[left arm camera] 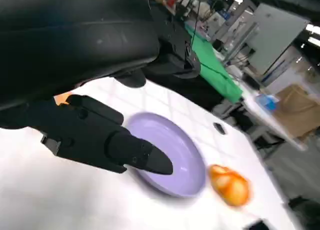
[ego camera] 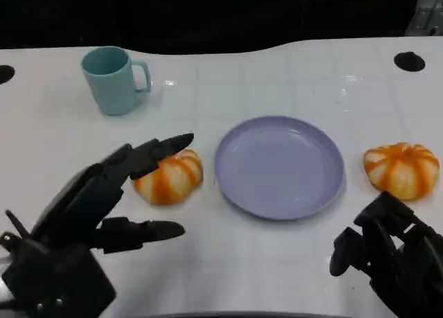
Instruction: Grasp the bread from the table and place it into the plate.
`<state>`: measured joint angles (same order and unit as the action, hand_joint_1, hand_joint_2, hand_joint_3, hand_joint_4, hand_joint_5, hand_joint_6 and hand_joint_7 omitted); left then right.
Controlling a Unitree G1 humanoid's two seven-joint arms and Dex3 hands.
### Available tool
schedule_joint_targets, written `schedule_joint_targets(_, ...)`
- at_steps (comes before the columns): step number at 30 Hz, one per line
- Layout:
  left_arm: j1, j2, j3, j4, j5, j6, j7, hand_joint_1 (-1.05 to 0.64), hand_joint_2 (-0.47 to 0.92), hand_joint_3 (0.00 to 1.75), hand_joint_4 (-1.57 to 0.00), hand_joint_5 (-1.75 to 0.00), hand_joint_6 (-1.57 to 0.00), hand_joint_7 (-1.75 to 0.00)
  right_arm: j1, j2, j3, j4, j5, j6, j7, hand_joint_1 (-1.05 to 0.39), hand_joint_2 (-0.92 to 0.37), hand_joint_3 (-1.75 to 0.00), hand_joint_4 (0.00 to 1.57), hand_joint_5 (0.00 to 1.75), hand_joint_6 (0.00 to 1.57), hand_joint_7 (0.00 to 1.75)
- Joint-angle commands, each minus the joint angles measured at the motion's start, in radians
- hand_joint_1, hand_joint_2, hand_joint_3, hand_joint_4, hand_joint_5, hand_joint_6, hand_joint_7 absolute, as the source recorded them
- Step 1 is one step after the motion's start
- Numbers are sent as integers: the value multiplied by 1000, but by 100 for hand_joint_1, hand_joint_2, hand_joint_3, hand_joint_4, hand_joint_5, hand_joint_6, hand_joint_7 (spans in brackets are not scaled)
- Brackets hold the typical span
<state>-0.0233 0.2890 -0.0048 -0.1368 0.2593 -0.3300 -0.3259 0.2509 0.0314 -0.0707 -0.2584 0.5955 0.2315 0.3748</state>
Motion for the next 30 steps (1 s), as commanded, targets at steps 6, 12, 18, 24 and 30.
schedule_joint_targets(6,-82,74,-61,-34,287,81,83,-16,71,0,-1,-12,-16,-1,-7,-5,-6,-4,2,-7,-3,-53,-72,-71,69,175,55,158)
schedule_joint_targets(12,-149,88,-133,25,463,138,141,-13,70,0,-3,-19,-18,-1,-3,-3,-5,-11,0,-4,-10,-54,-72,-71,69,175,55,158)
schedule_joint_targets(18,-213,83,-215,75,590,232,133,-10,73,1,0,-15,-15,0,2,-5,-6,-15,2,-3,-8,-54,-72,-72,69,175,54,158)
schedule_joint_targets(24,-288,62,-285,143,619,330,98,-8,72,0,0,-14,-17,-1,7,-4,-5,-30,5,16,-28,-54,-71,-71,70,175,53,160)
schedule_joint_targets(30,-393,29,-348,302,607,399,69,-4,75,2,0,-11,-17,-1,11,-2,-4,-36,12,21,-26,-54,-71,-70,69,175,52,160)
